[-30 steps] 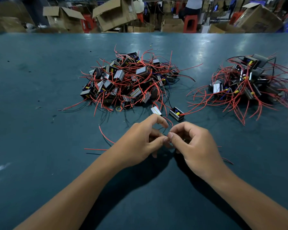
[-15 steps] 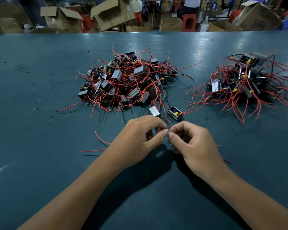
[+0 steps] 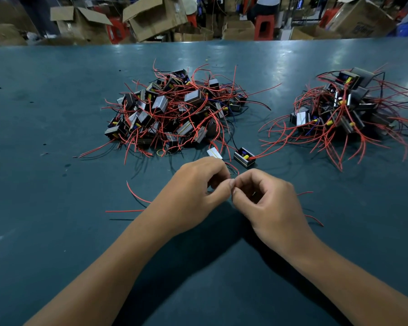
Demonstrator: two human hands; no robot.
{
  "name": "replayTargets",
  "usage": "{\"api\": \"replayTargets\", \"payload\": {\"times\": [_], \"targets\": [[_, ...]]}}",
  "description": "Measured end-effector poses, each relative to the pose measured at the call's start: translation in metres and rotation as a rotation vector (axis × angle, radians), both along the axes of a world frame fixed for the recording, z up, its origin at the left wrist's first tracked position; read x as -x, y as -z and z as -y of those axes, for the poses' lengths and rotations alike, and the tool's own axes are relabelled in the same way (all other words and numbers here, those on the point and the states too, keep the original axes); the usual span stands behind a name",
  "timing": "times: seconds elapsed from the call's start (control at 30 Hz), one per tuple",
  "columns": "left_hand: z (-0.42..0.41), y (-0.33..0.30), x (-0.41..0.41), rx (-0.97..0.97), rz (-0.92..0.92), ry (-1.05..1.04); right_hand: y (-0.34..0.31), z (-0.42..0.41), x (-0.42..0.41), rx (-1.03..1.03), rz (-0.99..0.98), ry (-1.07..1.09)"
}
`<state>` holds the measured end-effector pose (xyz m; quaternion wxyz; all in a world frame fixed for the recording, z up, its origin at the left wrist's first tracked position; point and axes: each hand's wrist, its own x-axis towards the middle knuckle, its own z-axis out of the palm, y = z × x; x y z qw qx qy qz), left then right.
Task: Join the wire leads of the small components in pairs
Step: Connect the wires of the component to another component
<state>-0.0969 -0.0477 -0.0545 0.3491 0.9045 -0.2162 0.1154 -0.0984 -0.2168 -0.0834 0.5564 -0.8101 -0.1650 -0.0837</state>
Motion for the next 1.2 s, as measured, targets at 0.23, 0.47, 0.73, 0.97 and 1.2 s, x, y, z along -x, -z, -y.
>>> {"api": "replayTargets", "payload": {"times": [0.23,0.47,0.73,0.97,1.2], "targets": [[0.004,0.000,0.002,0.246,-0.295,-0.094,0.002,-0.001,0.002,0.009,0.041,0.036],[0.009,0.001,0.004,0.577,-0.693,-0.201,-0.001,-0.002,0.004,0.078,0.160,0.004],[-0.024,-0.005,-0.001,0.042,0.073,0.187,-0.004,0.004,0.002,0.039,0.147,-0.078],[-0.025,-0.003,-0.003,-0.065,0.211,0.199,-0.004,0.006,0.002,0.048,0.136,-0.124],[-0.023,-0.007,-0.001,-0.159,0.288,0.204,-0.006,0.007,0.004,0.052,0.132,-0.147]]}}
